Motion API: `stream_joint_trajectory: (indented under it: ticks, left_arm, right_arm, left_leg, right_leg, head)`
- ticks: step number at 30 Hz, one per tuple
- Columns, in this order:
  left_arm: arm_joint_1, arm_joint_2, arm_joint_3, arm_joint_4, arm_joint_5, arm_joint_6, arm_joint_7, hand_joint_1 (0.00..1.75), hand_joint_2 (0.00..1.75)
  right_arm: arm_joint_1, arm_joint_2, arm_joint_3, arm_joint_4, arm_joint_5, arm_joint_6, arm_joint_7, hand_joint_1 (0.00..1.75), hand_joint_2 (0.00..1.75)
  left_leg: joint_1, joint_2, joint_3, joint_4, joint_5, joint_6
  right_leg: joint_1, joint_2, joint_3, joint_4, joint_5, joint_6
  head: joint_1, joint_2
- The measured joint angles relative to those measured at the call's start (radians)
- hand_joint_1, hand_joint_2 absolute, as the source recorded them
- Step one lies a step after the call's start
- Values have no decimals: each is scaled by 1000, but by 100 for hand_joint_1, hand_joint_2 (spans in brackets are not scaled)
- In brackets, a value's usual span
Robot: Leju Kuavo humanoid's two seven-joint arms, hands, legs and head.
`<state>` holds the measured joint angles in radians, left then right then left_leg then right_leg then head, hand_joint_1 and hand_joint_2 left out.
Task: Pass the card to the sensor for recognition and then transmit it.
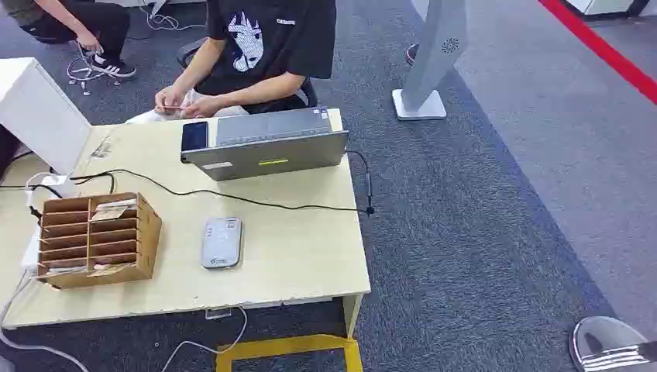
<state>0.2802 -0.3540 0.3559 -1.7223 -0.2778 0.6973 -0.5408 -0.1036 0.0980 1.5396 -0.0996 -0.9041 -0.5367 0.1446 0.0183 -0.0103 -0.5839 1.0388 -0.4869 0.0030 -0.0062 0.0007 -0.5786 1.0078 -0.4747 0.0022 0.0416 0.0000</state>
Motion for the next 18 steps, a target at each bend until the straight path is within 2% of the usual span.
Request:
stream_joint_trajectory:
  ticks: [4,9,13,18]
  left_arm:
    - [2,-2,-7,-95,-26,0,-68,0,175]
    - [-30,11,-10,-200,-133,0,-80,0,175]
    - [-100,73,-11,-201,-236,0,-53,0,175]
    - [-201,152,-15,-121,-363,0,-13,0,175]
  right_arm:
    - [0,0,0,0,34,7,9,0,175]
    - [-1,0,0,0,90,24,19,0,175]
    - [-6,-3,0,0,134,37,19,0,175]
    - [-16,-8,0,-1,173,52,20,0,175]
  left_leg:
    - [0,0,0,0,0,0]
    - [0,0,0,0,0,0]
    - [0,0,1,0,1,-1]
    - [0,0,2,0,1,-1]
  right_leg:
    - [0,0,0,0,0,0]
    - [0,0,0,0,0,0]
    - [0,0,0,0,0,0]
    - [0,0,1,1,1,-1]
  head:
    - [0,0]
    - [0,0]
    - [0,0]
    - [0,0]
